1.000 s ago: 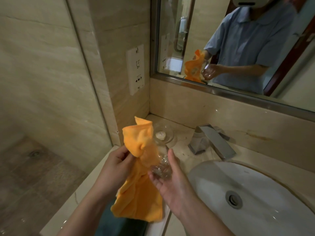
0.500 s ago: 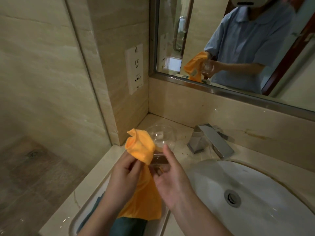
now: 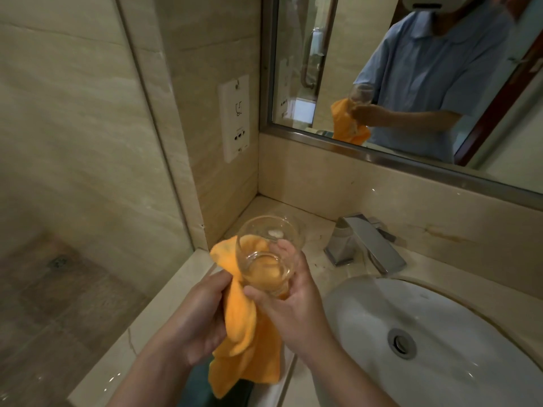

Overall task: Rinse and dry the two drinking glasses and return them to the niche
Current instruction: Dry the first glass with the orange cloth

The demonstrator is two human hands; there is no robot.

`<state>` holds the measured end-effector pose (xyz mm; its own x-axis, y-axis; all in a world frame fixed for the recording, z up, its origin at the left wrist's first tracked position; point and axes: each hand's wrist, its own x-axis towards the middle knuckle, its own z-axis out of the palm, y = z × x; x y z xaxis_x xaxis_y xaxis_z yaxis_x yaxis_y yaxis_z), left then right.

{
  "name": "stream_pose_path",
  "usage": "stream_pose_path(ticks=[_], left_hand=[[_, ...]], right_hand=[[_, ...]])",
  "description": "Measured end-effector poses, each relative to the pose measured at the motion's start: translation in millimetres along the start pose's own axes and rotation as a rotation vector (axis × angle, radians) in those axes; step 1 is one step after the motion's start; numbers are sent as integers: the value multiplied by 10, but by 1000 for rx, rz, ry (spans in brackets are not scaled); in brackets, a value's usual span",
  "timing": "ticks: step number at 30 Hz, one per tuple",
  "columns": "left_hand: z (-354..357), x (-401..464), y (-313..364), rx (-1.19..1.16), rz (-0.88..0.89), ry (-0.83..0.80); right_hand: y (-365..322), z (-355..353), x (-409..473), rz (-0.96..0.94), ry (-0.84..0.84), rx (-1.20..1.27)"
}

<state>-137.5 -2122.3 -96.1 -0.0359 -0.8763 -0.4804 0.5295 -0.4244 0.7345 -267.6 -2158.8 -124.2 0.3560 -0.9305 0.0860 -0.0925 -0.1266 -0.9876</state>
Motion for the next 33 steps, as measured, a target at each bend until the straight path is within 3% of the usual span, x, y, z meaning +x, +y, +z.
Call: stream_pose_path(ticks=[4, 9, 14, 18, 22, 24, 27, 32, 33], left_hand=[[15, 20, 40, -212, -75, -76], [-5, 42, 68, -242, -92, -157], [-27, 105, 76, -28, 4, -8], [-13, 51, 61, 178, 69, 9], [97, 29, -27, 301, 172, 135], [175, -29, -71, 362, 247, 223], [279, -34, -19, 487, 353, 222], [76, 270, 99, 806, 593, 345], [112, 218, 88, 834, 615, 309]], right_hand=[[31, 11, -9, -137, 33, -198], [78, 23, -64, -164, -60, -281], [113, -13, 36, -116, -66, -378], [136, -59, 126, -11, 43, -307], [120, -57, 163, 119, 106, -228], [108, -52, 159, 200, 79, -186], [129, -13, 118, 339, 4, -109], [72, 28, 11, 377, -97, -22], [54, 24, -5, 379, -104, -1]])
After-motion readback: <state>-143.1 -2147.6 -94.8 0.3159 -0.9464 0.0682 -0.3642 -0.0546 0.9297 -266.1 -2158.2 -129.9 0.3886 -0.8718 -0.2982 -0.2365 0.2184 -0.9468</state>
